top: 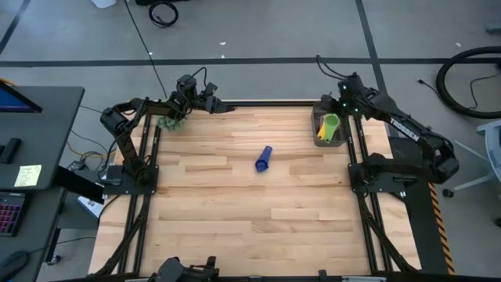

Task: Nest measuring cups in basket
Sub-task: Stack the purple measuring cup on top of the green measuring cup in the black bin

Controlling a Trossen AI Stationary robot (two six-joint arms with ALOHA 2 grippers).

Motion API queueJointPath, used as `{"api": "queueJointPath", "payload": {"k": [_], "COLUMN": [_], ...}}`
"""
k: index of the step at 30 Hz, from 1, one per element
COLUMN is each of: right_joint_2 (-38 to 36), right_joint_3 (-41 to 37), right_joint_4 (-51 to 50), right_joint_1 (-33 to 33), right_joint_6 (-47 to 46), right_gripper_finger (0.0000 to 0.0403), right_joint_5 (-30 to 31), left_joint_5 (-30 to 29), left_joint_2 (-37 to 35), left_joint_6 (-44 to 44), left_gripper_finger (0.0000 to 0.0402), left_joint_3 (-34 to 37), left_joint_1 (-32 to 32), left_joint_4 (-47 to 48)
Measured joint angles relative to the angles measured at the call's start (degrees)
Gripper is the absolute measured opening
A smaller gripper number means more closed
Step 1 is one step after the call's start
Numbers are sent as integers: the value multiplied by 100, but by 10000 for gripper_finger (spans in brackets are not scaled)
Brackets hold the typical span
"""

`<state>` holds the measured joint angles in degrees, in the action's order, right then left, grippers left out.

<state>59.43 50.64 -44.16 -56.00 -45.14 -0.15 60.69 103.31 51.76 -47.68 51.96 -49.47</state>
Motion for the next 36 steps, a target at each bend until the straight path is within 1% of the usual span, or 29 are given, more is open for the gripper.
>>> {"api": "queueJointPath", "payload": {"k": [4, 7, 11, 13, 19, 23, 26, 29, 32, 36], "right_joint_2": [-109, -116, -42, -40, -28, 96, 308, 481, 602, 622], "right_joint_3": [4, 4, 6, 6, 6, 6, 10, 8, 8, 8], "right_joint_4": [864, 1271, 1579, 1647, 1769, 1786, 1934, 1991, 1980, 2015], "right_joint_1": [550, 980, 1455, 1601, 1891, 2142, 2409, 2611, 2772, 2948], "right_joint_6": [930, 1638, 1976, 2004, 2536, 3432, 3376, 3143, 3051, 3412], "right_gripper_finger": [145, 145, 145, 145, 145, 145, 145, 145, 145, 145], "right_joint_5": [-698, -1107, -1468, -1507, -1419, -1660, -1672, -1642, -1626, -1624], "left_joint_5": [16, 228, 578, 620, 647, 883, 1102, 1279, 1274, 1600], "left_joint_2": [0, 0, 0, 0, 0, 0, 0, 2, 1, 0], "left_joint_6": [195, 320, 477, 597, 746, 787, 845, 921, 915, 635], "left_gripper_finger": [141, 141, 141, 141, 141, 141, 141, 141, 141, 141], "left_joint_3": [0, 0, 0, 0, 0, 0, 0, 0, -35, -301], "left_joint_1": [0, 0, -4, -17, -98, -176, -306, -579, -983, -1447], "left_joint_4": [0, -2, -2, -2, -5, -38, -53, -253, -581, -737]}}
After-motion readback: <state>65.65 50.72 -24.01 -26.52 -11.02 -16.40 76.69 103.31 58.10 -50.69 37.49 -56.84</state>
